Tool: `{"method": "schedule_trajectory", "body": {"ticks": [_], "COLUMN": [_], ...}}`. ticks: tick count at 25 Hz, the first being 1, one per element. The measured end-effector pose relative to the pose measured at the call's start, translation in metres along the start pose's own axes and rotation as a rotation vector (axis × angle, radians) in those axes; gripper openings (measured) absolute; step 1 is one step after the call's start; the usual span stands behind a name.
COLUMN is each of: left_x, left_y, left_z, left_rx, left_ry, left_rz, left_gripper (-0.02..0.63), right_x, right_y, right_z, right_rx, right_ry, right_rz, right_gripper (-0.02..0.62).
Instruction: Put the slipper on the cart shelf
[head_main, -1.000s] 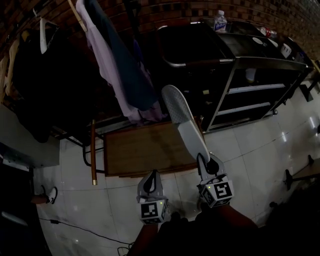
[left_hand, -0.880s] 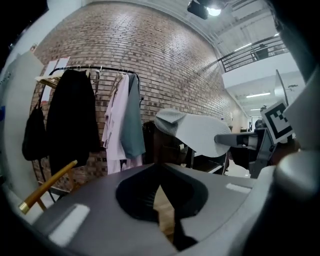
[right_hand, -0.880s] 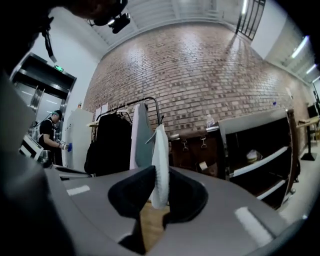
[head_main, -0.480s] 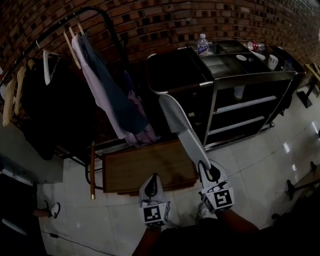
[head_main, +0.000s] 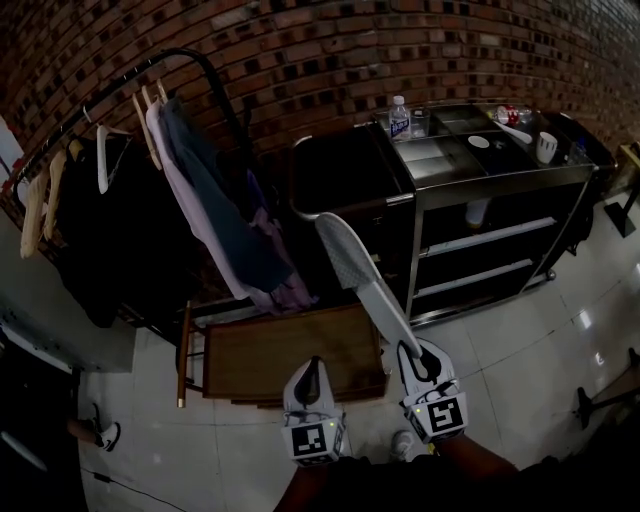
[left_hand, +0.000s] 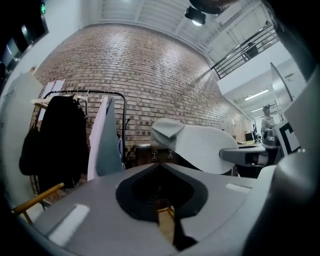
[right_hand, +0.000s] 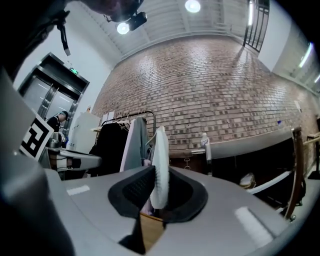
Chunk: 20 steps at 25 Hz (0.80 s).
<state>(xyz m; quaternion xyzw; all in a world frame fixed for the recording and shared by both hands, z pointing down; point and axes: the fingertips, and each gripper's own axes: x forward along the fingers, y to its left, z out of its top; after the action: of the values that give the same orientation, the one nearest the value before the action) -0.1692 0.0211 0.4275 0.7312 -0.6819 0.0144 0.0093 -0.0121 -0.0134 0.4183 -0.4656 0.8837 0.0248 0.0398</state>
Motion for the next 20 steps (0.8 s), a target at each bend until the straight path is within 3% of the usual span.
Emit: {"method": "schedule_trajectory", "body": {"ticks": [8,14,20], "left_x": [0.016,0.036,0.054], "left_y": [-0.009,-0.015,-0.036], "left_z": [-0.006,-0.009,-0.011], "left_rx": [-0.033,-0.02,-0.001], "left_ry": [0.021,0.017,0.02], "left_rz": [-0.076,-0.156,-0.191], "left_gripper": [0.017,0.017,0.017], "right_x": [-0.022,-0.033,-0.061], "right_y": [-0.018,-0.039,-0.086], "right_z": [-0.015,-0.013,-0.038], "right_rx": [-0.002,-0.015,0.003], "right_ry": [0.065,0.101,0.168], "right_rz": [-0.074,-0.18,-0.293], "right_gripper": [0.057,0.057,0.057]}}
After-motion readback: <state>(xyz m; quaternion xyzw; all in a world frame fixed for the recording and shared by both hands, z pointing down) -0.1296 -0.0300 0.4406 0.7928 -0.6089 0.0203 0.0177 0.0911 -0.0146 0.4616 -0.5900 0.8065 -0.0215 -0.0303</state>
